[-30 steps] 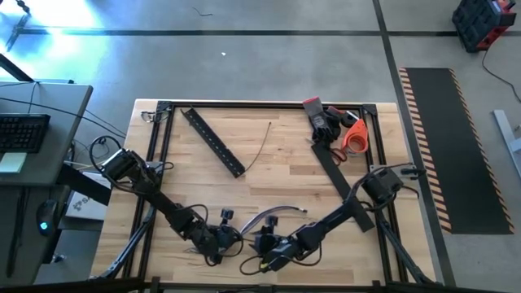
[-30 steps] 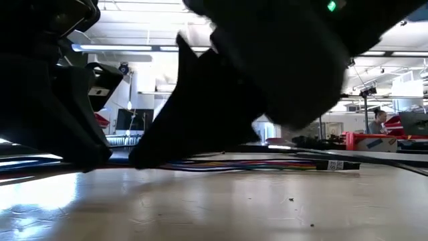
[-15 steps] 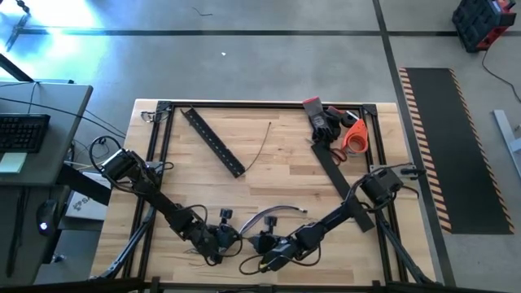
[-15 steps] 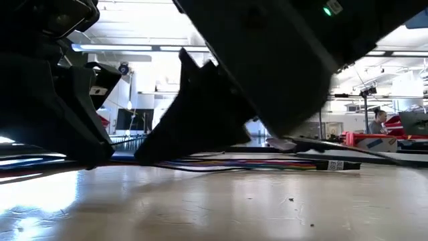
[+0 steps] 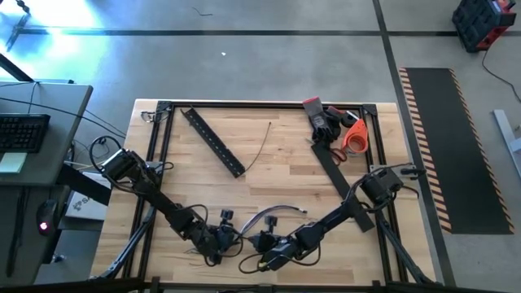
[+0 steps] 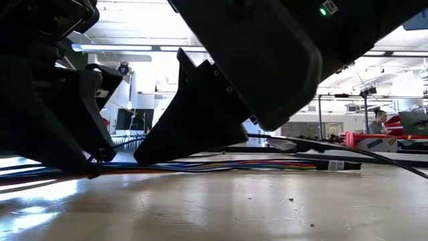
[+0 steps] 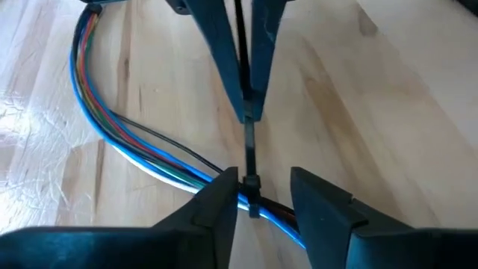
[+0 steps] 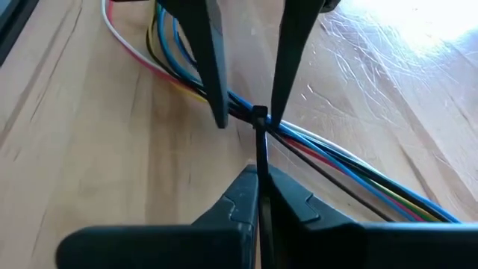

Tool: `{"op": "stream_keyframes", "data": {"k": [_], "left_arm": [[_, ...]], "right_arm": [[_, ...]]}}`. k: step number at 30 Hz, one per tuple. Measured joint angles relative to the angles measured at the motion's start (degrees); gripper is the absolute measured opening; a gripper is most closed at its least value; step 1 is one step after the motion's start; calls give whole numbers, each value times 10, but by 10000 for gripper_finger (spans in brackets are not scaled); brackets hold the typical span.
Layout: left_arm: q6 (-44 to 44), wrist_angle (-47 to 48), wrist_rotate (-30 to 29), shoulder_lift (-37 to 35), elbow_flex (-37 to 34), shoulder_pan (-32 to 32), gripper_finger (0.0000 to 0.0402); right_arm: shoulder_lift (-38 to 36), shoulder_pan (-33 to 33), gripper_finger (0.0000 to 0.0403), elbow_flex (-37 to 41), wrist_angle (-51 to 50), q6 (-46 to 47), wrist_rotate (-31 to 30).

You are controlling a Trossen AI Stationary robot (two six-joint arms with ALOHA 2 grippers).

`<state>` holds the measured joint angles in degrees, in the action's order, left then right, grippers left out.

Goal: Ziptie cables
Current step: Wrap the cable wires with the black zip tie

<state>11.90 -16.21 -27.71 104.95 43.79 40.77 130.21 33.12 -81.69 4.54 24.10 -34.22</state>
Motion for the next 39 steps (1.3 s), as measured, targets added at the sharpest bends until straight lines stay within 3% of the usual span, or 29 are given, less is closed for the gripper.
{"op": "stream_keyframes", "data": {"k": [13,17,23,27,31,36,39], "left_arm": [[0,-14,-8,18,1,-6,9],[0,-21,-6,19,0,-2,17],[0,-34,2,19,0,-4,83],[0,-34,3,19,0,-10,102],[0,-32,2,19,0,-10,79],[0,-27,2,19,0,-10,18],[2,-25,-1,19,0,-7,11]], "right_arm": [[0,0,0,0,0,4,3],[0,1,0,0,0,5,3],[0,0,0,0,0,4,3],[0,0,0,0,0,5,2],[0,0,0,0,0,5,2],[0,0,0,0,-7,16,4],[0,4,0,0,-31,42,8]]}}
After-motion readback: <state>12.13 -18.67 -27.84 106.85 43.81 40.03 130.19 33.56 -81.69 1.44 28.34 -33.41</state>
